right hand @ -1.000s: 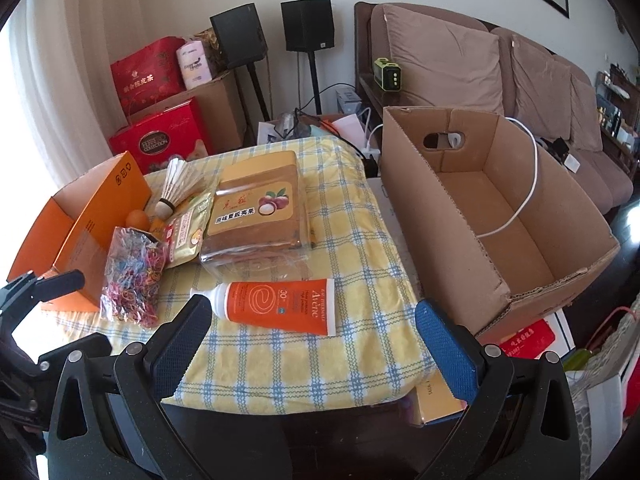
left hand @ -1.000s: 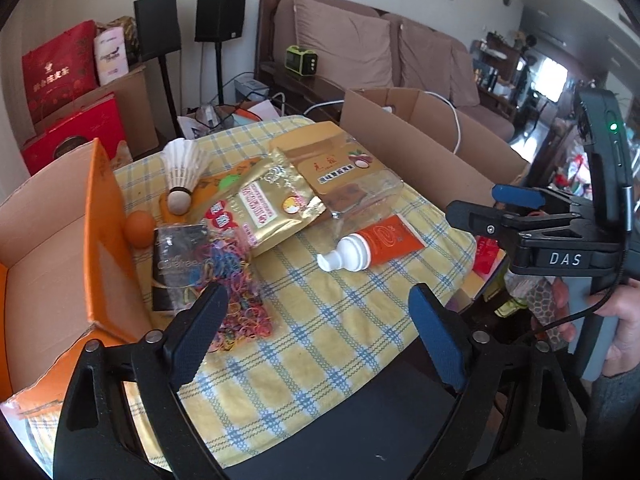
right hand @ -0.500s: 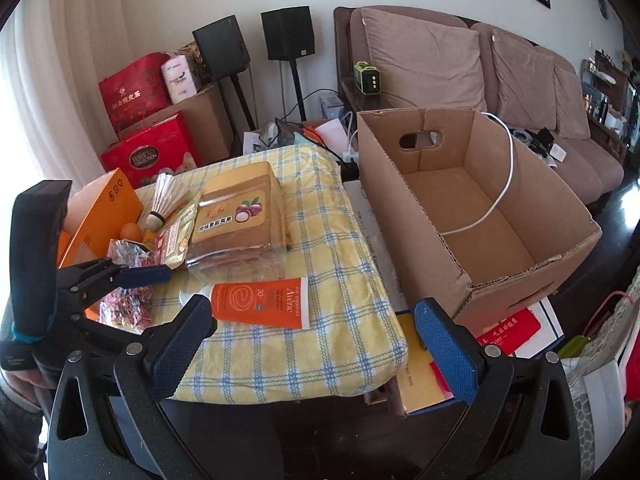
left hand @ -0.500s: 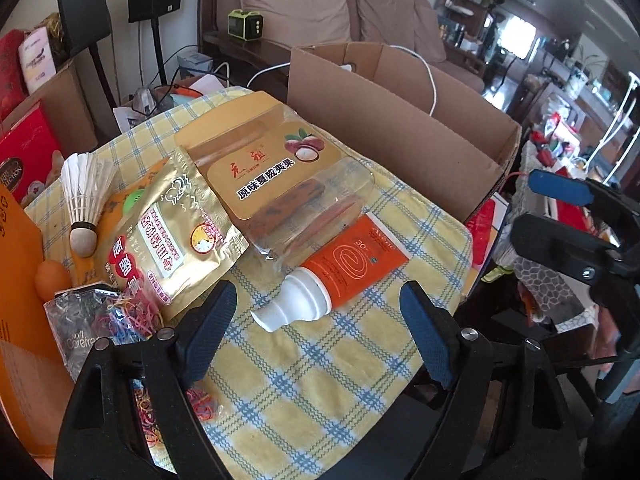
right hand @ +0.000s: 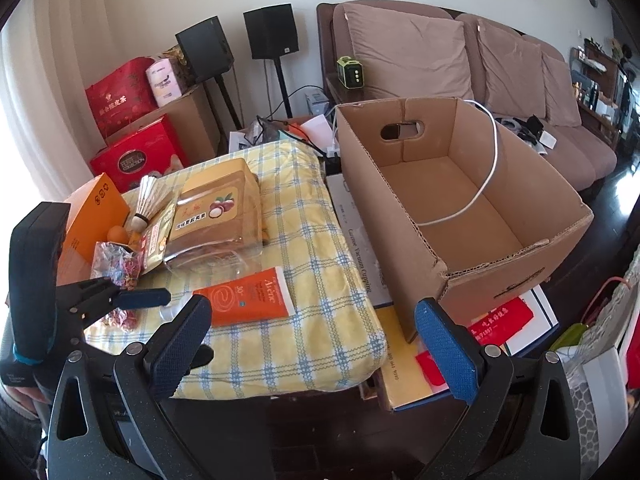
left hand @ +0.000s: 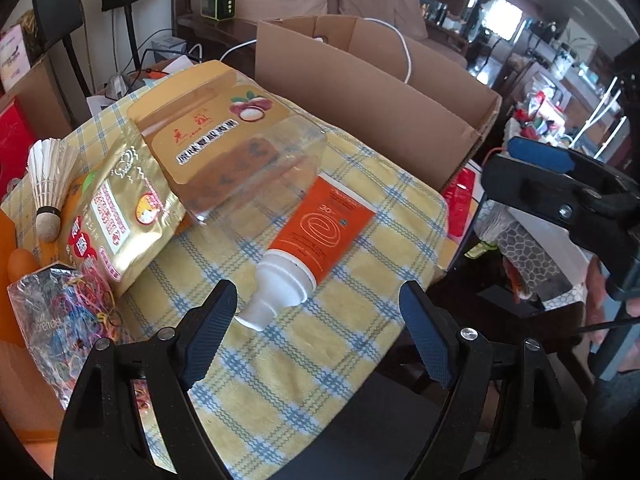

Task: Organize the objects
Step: 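Close the left gripper around the orange sunscreen tube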

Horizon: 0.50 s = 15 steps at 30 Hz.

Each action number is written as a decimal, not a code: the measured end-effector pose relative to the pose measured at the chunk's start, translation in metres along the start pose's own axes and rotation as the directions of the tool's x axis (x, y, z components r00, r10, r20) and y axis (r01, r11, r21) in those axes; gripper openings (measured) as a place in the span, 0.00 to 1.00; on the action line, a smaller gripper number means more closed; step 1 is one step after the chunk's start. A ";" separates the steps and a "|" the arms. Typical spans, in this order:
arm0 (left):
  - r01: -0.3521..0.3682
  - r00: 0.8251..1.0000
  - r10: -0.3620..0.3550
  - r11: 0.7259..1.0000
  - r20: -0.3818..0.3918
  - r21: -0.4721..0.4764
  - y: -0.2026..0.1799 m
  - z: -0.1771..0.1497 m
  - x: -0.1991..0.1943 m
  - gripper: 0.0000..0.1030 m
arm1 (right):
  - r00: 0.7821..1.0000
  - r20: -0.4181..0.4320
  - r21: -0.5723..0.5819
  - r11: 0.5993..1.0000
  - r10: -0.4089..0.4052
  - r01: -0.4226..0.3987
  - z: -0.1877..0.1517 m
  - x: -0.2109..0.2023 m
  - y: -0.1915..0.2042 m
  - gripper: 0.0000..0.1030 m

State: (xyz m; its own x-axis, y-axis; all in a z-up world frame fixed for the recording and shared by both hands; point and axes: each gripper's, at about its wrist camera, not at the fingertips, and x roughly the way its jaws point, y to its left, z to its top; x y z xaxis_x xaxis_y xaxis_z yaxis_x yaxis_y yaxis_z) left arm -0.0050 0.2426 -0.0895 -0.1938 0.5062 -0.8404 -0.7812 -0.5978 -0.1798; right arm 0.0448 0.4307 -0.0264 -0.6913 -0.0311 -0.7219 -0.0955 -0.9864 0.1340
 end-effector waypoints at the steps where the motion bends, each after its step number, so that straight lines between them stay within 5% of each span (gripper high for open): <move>1: 0.019 1.000 -0.019 1.000 -0.006 0.007 -0.004 -0.002 -0.001 0.78 | 1.000 -0.002 0.001 1.000 -0.001 0.001 0.000 0.001 0.000 0.99; 3: 0.039 0.999 -0.039 0.999 -0.013 0.026 -0.012 -0.005 -0.001 0.78 | 1.000 -0.004 0.003 1.000 0.000 0.000 -0.001 0.001 -0.001 0.99; 15: -0.093 0.996 0.093 0.995 -0.003 0.028 -0.011 0.019 0.024 0.73 | 1.000 0.002 0.004 1.000 -0.014 0.014 -0.002 -0.003 -0.005 0.99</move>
State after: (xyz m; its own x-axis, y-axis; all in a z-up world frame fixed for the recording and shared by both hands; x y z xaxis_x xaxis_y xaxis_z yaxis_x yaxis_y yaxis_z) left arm -0.0121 0.2733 -0.0983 -0.2636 0.4466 -0.8550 -0.7764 -0.6242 -0.0868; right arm 0.0486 0.4354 -0.0266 -0.6914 -0.0170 -0.7223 -0.1083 -0.9860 0.1269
